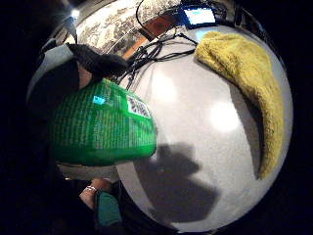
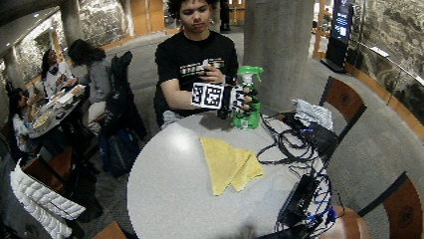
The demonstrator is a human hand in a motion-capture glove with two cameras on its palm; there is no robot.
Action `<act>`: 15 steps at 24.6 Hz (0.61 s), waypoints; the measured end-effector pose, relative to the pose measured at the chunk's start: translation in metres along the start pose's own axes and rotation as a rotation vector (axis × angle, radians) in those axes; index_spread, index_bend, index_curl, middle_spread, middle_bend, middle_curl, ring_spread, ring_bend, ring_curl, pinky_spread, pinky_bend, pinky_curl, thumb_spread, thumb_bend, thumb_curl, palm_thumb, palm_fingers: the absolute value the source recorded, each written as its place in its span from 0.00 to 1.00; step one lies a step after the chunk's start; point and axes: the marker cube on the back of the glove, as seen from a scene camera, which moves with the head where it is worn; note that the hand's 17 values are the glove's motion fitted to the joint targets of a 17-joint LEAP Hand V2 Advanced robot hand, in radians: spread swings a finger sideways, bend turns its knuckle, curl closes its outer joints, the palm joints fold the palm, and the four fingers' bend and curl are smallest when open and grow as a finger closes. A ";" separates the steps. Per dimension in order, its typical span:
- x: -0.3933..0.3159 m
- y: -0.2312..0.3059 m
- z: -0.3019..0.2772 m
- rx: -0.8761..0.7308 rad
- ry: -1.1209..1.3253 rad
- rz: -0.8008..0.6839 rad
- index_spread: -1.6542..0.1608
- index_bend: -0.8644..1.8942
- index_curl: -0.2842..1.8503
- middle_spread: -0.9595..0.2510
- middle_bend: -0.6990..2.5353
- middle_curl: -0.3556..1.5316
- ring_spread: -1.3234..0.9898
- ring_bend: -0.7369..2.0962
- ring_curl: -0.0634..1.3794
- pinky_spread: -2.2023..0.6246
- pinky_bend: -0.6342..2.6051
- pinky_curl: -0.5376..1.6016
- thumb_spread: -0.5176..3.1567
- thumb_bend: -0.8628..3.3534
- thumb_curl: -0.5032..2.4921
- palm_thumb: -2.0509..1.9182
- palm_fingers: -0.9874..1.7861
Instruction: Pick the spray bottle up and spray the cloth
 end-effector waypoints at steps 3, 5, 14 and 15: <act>0.008 0.011 -0.019 -0.018 0.046 0.014 0.76 0.32 0.24 0.79 0.27 0.42 0.59 0.38 0.30 0.82 0.41 0.42 0.36 0.19 0.39 0.74 0.62; 0.015 0.024 -0.039 0.009 0.094 0.011 0.76 0.33 0.23 0.80 0.28 0.42 0.59 0.38 0.30 0.82 0.41 0.42 0.37 0.19 0.38 0.73 0.61; 0.061 0.120 -0.138 0.234 0.472 0.134 0.76 0.38 0.25 0.80 0.29 0.41 0.59 0.36 0.27 0.83 0.38 0.40 0.39 0.20 0.35 0.72 0.65; 0.065 0.129 -0.144 0.236 0.501 0.154 0.77 0.38 0.25 0.80 0.29 0.41 0.59 0.36 0.27 0.83 0.37 0.39 0.40 0.20 0.35 0.72 0.65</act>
